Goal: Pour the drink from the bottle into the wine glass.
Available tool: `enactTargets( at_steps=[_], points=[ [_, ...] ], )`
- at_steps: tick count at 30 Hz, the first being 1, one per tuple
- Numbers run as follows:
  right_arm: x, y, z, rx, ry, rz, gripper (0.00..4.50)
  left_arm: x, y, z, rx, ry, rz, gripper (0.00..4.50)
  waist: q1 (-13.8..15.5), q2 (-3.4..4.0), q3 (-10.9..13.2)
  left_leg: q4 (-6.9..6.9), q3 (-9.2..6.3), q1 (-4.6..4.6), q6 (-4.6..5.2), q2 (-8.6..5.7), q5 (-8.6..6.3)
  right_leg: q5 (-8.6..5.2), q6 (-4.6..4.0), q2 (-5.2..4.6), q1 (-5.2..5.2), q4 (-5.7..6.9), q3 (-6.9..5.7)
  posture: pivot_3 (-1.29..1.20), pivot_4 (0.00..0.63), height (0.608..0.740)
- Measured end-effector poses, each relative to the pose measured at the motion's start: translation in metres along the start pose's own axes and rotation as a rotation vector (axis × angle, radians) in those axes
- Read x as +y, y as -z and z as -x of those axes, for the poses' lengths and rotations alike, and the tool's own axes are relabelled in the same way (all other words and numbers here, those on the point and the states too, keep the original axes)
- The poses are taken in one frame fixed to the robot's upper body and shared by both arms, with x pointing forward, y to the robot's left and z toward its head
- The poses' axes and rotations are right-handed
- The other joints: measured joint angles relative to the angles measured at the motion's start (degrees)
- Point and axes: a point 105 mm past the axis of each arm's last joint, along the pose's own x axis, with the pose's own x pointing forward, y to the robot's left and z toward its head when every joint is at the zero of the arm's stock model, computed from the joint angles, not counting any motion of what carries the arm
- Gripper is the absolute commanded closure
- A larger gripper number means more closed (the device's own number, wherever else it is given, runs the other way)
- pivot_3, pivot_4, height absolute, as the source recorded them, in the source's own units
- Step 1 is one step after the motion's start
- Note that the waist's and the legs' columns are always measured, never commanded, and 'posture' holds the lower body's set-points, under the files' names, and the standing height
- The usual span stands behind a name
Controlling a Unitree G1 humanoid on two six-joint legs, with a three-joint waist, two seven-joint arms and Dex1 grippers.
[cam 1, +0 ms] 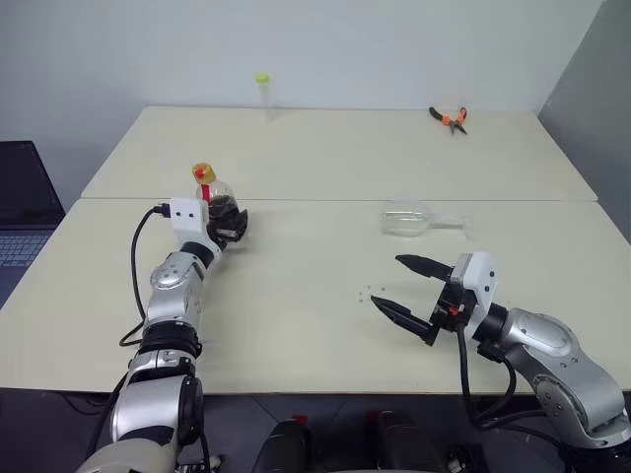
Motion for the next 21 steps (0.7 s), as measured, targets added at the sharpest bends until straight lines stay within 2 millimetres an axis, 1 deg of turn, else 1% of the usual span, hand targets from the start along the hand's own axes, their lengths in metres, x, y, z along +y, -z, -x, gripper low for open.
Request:
enactTargets(
  at_steps=[3, 6, 10, 13, 17, 19, 21],
  points=[
    [0.0, 0.001, 0.0, 0.003, 0.005, -0.003, 0.0, -0.002, -0.001, -0.002, -0.006, 0.011, 0.004, 0.59, 0.0, 0.0, 0.0, 0.0, -0.01, 0.0, 0.0, 0.0, 0.0, 0.0, 0.0, 0.0, 0.0, 0.01, 0.0, 0.0, 0.15, 0.74],
    [-0.001, 0.001, -0.001, 0.003, 0.017, -0.002, 0.0, -0.003, -0.001, -0.002, -0.01, 0.018, 0.003, 1.47, 0.0, 0.0, 0.0, 0.0, -0.01, 0.0, 0.0, 0.0, 0.0, 0.0, 0.0, 0.0, 0.0, 0.01, 0.0, 0.0, 0.15, 0.74],
    [-0.003, 0.0, -0.001, -0.005, 0.04, -0.003, 0.0, -0.004, 0.0, -0.001, -0.009, 0.033, 0.003, 2.3, 0.0, 0.0, 0.0, 0.01, -0.03, -0.01, 0.0, 0.0, 0.0, 0.0, 0.0, 0.0, 0.0, 0.01, -0.01, 0.0, 0.15, 0.74],
    [-0.005, -0.001, -0.002, -0.012, 0.062, 0.022, 0.0, -0.007, 0.0, -0.001, -0.009, 0.058, -0.004, 2.56, 0.0, 0.0, 0.0, 0.01, -0.02, -0.02, 0.0, -0.01, 0.0, 0.0, 0.0, 0.0, -0.01, 0.01, 0.0, 0.0, 0.15, 0.74],
    [-0.007, -0.001, 0.0, -0.004, 0.088, 0.061, 0.0, -0.022, -0.002, 0.001, -0.014, 0.136, -0.032, 2.58, 0.0, -0.01, 0.0, 0.02, -0.03, -0.04, -0.02, 0.0, 0.01, 0.0, 0.0, 0.0, -0.02, 0.01, -0.01, 0.0, 0.15, 0.74],
    [-0.005, 0.0, 0.003, 0.004, 0.088, 0.062, 0.0, -0.037, -0.004, 0.005, -0.024, 0.214, -0.062, 2.58, 0.0, -0.01, 0.0, 0.03, -0.02, -0.07, -0.03, 0.0, 0.01, 0.0, 0.0, -0.01, -0.03, 0.01, 0.02, 0.0, 0.15, 0.74],
    [-0.005, -0.004, 0.007, 0.004, 0.094, 0.058, 0.0, -0.066, -0.009, 0.012, -0.037, 0.353, -0.113, 2.58, 0.0, -0.01, 0.0, 0.03, -0.02, -0.07, -0.06, 0.0, 0.04, 0.0, 0.0, -0.03, -0.02, 0.0, 0.03, 0.0, 0.15, 0.74]
  ],
)
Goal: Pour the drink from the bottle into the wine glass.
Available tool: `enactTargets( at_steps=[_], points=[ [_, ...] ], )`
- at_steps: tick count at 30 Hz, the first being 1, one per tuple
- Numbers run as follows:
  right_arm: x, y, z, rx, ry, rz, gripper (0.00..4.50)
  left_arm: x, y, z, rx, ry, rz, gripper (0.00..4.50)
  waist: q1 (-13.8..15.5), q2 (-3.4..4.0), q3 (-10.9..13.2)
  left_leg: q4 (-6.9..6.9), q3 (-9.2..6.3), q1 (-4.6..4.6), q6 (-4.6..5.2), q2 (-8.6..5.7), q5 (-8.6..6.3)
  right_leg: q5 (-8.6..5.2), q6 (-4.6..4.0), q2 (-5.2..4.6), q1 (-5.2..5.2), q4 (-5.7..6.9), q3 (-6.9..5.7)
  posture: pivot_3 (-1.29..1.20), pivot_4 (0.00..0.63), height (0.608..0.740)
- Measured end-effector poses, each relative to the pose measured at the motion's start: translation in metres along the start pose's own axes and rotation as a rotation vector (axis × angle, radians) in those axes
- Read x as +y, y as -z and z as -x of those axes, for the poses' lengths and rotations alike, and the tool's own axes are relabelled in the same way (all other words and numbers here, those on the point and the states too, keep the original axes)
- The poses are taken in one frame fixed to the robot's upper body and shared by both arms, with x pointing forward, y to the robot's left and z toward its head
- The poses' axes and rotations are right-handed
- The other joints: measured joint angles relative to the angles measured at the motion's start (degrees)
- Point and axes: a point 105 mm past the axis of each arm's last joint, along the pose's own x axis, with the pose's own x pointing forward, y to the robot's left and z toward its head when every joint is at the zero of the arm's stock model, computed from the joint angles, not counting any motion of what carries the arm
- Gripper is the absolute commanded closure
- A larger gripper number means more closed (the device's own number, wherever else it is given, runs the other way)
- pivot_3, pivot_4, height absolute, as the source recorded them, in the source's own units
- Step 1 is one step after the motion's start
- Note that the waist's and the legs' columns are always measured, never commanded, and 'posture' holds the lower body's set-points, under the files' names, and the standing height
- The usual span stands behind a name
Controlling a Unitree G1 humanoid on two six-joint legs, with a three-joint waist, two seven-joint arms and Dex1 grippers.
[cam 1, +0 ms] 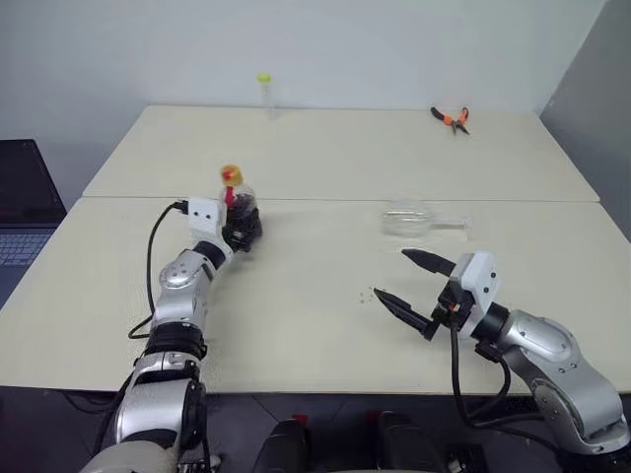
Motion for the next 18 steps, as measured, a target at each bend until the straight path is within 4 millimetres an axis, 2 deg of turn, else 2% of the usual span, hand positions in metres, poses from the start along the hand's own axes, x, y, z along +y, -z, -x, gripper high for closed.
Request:
enactTargets(
  at_steps=[2, 4, 8, 11, 18],
  points=[
    [-0.001, -0.005, 0.002, -0.01, 0.008, -0.004, 0.0, -0.022, -0.005, -0.001, -0.005, 0.099, -0.023, 2.58, 0.0, 0.0, 0.0, 0.0, -0.01, 0.01, 0.01, 0.01, -0.01, 0.0, 0.0, 0.01, 0.0, 0.01, 0.0, 0.0, 0.15, 0.74],
    [-0.002, -0.011, 0.004, -0.018, 0.018, -0.013, 0.0, -0.056, -0.011, 0.0, -0.01, 0.247, -0.042, 2.58, 0.0, 0.01, 0.0, -0.01, 0.01, 0.01, 0.04, 0.02, -0.02, 0.0, 0.0, 0.01, 0.0, 0.01, 0.02, 0.0, 0.15, 0.74],
    [0.005, -0.028, 0.003, -0.028, -0.025, -0.018, 0.0, -0.116, -0.006, 0.003, 0.011, 0.484, -0.053, 2.65, 0.0, 0.01, 0.0, -0.01, -0.01, 0.02, 0.06, 0.04, -0.04, 0.0, 0.0, 0.04, 0.01, 0.01, 0.02, 0.0, 0.15, 0.74],
    [0.006, -0.035, -0.001, -0.018, -0.028, -0.029, 0.0, -0.132, -0.002, 0.005, 0.027, 0.549, -0.075, 2.68, -0.3, 0.01, 0.0, -0.04, 0.02, 0.06, 0.07, 0.06, -0.04, 0.0, 0.0, 0.09, 0.01, 0.03, 0.04, 0.0, 0.15, 0.74],
    [0.003, -0.044, -0.02, 0.045, -0.01, -0.041, 0.0, -0.152, -0.004, 0.008, 0.023, 0.652, -0.109, 2.68, -0.1, 0.02, 0.0, -0.01, 0.02, 0.03, 0.07, 0.01, -0.04, 0.0, 0.0, 0.04, 0.02, 0.01, 0.02, 0.0, 0.15, 0.74]
  ],
)
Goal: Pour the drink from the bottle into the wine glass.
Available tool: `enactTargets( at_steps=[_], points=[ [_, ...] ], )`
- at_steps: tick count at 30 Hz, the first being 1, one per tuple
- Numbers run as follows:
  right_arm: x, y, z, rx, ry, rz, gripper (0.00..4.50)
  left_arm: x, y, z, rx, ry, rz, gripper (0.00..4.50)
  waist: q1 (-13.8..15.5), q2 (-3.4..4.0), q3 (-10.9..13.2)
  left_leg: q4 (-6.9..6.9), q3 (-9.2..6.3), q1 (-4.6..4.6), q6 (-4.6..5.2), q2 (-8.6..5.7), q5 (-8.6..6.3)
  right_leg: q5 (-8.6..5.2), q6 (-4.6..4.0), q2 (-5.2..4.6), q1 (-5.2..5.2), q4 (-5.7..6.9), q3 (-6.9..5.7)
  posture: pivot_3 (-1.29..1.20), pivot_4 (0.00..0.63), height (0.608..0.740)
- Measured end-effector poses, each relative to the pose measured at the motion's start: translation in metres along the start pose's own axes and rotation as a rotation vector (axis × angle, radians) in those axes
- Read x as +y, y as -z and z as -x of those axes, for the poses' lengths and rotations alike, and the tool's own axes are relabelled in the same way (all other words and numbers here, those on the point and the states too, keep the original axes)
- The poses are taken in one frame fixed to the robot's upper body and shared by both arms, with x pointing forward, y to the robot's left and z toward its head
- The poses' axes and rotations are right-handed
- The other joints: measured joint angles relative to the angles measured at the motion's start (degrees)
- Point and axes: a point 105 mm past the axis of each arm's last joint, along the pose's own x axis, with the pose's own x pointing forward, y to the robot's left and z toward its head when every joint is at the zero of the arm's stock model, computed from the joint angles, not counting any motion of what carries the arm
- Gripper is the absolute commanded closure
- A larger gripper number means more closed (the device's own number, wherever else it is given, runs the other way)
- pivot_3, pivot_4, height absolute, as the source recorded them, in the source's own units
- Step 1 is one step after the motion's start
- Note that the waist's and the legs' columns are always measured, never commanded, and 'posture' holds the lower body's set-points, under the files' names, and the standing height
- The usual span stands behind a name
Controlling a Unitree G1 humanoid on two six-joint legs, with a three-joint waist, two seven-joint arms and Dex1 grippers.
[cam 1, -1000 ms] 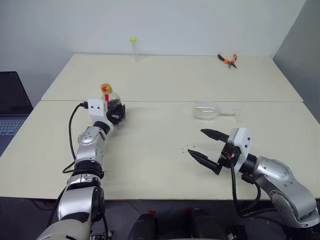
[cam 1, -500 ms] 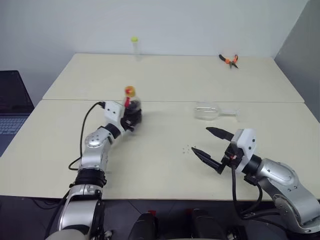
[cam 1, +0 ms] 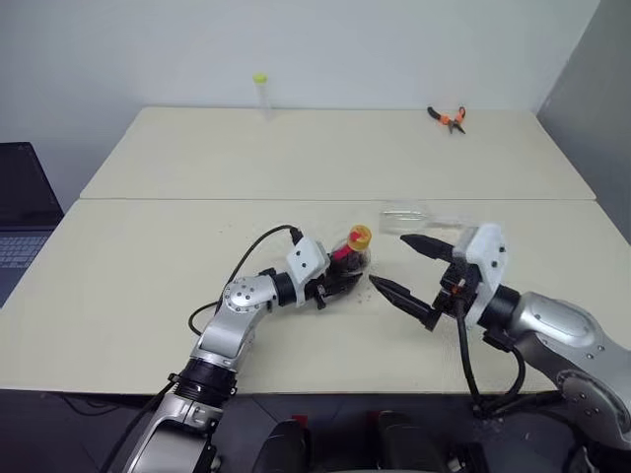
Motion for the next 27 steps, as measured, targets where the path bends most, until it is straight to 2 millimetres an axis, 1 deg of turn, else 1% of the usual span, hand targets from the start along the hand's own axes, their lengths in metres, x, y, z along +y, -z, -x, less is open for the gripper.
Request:
enactTargets(
  at_steps=[2, 5, 14, 17, 22, 23, 25, 27],
  points=[
    [-0.002, -0.004, -0.004, 0.003, 0.005, -0.001, 0.0, -0.006, -0.001, -0.004, -0.006, 0.035, -0.002, 2.69, 0.1, 0.0, 0.0, 0.0, -0.02, -0.02, 0.0, 0.0, 0.0, 0.0, 0.0, 0.0, 0.0, -0.02, -0.02, 0.0, 0.15, 0.74],
    [-0.003, -0.005, -0.008, 0.009, -0.005, -0.024, 0.0, -0.009, -0.002, -0.005, -0.009, 0.049, -0.003, 2.69, 0.1, 0.0, 0.0, 0.01, 0.01, -0.02, 0.0, -0.01, 0.0, 0.0, 0.0, -0.01, 0.0, -0.02, -0.01, 0.0, 0.15, 0.74],
    [-0.005, 0.004, -0.013, 0.055, -0.028, -0.044, 0.0, -0.015, -0.003, -0.01, -0.021, 0.074, 0.003, 2.79, 0.1, 0.0, 0.0, 0.0, 0.01, -0.02, 0.01, 0.0, 0.0, 0.0, 0.0, 0.0, 0.0, -0.01, -0.01, 0.0, 0.15, 0.74],
    [-0.006, 0.004, -0.013, 0.053, -0.018, -0.038, 0.57, -0.015, -0.003, -0.01, -0.02, 0.074, 0.002, 2.79, 0.1, 0.0, 0.0, 0.0, 0.01, -0.02, 0.01, 0.0, 0.0, 0.0, 0.0, 0.0, 0.0, -0.01, -0.01, 0.0, 0.15, 0.74],
    [-0.009, 0.005, -0.014, 0.049, -0.006, -0.043, 2.23, -0.015, -0.003, -0.01, -0.02, 0.074, -0.002, 2.82, 0.1, 0.0, 0.0, 0.0, 0.01, -0.02, 0.01, 0.0, 0.0, 0.0, 0.0, 0.0, 0.0, -0.01, -0.01, 0.0, 0.15, 0.74],
    [-0.009, 0.005, -0.014, 0.05, -0.006, -0.044, 2.66, -0.015, -0.003, -0.01, -0.02, 0.074, -0.003, 2.82, 0.1, 0.0, 0.0, 0.0, 0.0, -0.02, 0.01, 0.0, 0.0, 0.0, 0.0, 0.0, -0.01, -0.01, -0.01, 0.0, 0.15, 0.74],
    [-0.009, 0.005, -0.014, 0.051, -0.007, -0.044, 3.24, -0.015, -0.003, -0.011, -0.02, 0.074, -0.004, 2.83, 0.1, 0.0, 0.0, 0.0, 0.01, -0.02, 0.01, 0.0, 0.0, 0.0, 0.0, 0.0, 0.0, -0.01, -0.01, 0.0, 0.15, 0.74],
    [-0.009, 0.005, -0.014, 0.05, -0.004, -0.045, 3.24, -0.015, -0.003, -0.011, -0.021, 0.074, -0.004, 2.96, 0.1, 0.0, 0.0, 0.0, 0.0, -0.02, 0.01, 0.0, 0.0, 0.0, 0.0, 0.0, -0.01, -0.01, -0.01, 0.0, 0.15, 0.74]
  ],
)
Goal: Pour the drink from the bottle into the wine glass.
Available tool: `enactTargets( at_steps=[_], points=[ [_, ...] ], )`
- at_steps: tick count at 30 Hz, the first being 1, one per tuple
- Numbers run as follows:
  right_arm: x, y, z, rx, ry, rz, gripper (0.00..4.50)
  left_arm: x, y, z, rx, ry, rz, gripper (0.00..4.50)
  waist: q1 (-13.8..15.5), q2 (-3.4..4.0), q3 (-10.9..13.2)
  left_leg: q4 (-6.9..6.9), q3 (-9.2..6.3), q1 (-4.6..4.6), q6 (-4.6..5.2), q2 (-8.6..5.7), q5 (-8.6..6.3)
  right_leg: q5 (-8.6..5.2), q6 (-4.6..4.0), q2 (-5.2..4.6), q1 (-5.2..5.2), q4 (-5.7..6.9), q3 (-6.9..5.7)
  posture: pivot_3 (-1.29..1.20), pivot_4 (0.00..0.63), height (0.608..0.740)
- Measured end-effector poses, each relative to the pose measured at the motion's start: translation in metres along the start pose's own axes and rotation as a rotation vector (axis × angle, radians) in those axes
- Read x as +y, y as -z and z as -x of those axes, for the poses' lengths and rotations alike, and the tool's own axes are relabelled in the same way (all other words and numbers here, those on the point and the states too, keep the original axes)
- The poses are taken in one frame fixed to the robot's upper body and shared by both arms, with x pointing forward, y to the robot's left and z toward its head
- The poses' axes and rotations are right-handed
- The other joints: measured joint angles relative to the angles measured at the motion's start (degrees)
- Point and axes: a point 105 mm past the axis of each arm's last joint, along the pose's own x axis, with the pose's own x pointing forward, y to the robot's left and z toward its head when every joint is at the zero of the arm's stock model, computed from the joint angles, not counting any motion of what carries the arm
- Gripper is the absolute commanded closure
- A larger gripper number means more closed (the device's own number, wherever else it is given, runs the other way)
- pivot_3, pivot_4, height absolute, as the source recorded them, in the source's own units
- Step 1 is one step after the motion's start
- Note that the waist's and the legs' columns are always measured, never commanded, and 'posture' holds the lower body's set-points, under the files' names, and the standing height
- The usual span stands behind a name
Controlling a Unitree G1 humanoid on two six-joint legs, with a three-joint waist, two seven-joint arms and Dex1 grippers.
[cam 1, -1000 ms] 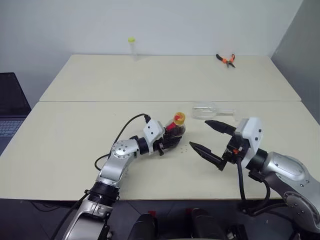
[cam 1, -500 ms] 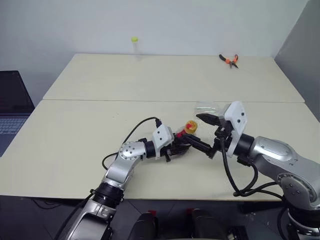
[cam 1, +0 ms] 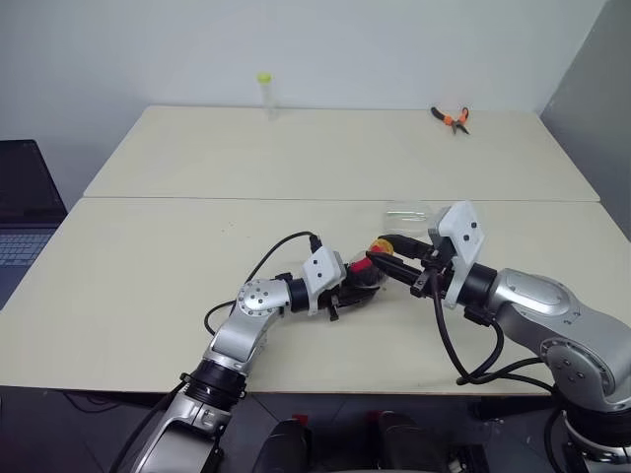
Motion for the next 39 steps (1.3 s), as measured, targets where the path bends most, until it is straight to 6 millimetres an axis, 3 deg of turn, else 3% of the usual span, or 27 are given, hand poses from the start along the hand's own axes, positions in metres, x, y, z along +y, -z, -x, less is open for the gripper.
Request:
enactTargets(
  at_steps=[5, 16, 20, 21, 27, 35, 39],
  points=[
    [-0.002, 0.0, -0.001, 0.008, -0.035, 0.004, 3.24, -0.002, 0.0, 0.0, 0.001, 0.007, 0.007, 3.37, 0.0, 0.01, 0.0, 0.0, 0.01, 0.0, 0.0, -0.01, 0.0, 0.0, 0.0, 0.0, 0.0, 0.0, 0.0, 0.0, 0.15, 0.74],
    [-0.028, -0.005, 0.002, 0.172, -0.586, 0.273, 3.24, -0.021, -0.005, -0.001, 0.028, 0.137, 0.122, 3.66, -0.4, 0.1, 0.1, -0.02, 0.09, 0.06, 0.02, 0.04, -0.01, 0.0, 0.0, 0.07, -0.02, 0.0, 0.02, 0.0, 0.15, 0.74],
    [-0.033, -0.009, -0.001, 0.206, -0.684, 0.358, 3.24, -0.022, -0.006, 0.0, 0.038, 0.143, 0.146, 3.72, -0.2, 0.1, 0.1, 0.0, 0.04, 0.02, 0.01, 0.04, 0.0, 0.0, 0.0, 0.02, -0.02, -0.02, 0.0, 0.0, 0.15, 0.74],
    [-0.033, -0.009, -0.002, 0.208, -0.69, 0.358, 2.89, -0.023, -0.006, -0.001, 0.04, 0.144, 0.148, 3.73, -0.1, 0.1, 0.2, 0.0, 0.03, 0.01, 0.01, 0.03, 0.0, 0.0, -0.01, -0.01, -0.02, -0.02, 0.0, 0.0, 0.15, 0.74],
    [-0.039, -0.011, 0.005, 0.177, -0.557, 0.24, 0.9, -0.024, -0.01, -0.002, 0.011, 0.156, 0.168, 3.73, 0.3, 0.09, 0.2, 0.02, -0.13, -0.13, -0.01, 0.0, 0.01, 0.01, -0.01, -0.33, -0.03, -0.1, 0.0, 0.0, 0.15, 0.74],
    [-0.015, -0.014, 0.03, -0.014, -0.219, 0.034, 0.85, -0.012, -0.012, 0.0, -0.001, 0.093, 0.119, 3.73, 1.0, 0.08, 0.1, 0.0, -0.23, -0.14, 0.0, 0.01, 0.0, 0.0, -0.01, -0.32, -0.03, -0.09, 0.01, 0.0, 0.15, 0.74],
    [0.009, -0.001, 0.021, -0.084, -0.033, -0.08, 0.85, -0.002, -0.004, 0.004, 0.019, 0.034, 0.118, 3.73, 0.6, 0.12, 0.1, 0.0, -0.1, -0.06, -0.01, 0.0, 0.01, 0.0, 0.0, -0.27, -0.06, 0.04, 0.0, 0.0, 0.15, 0.74]
  ],
)
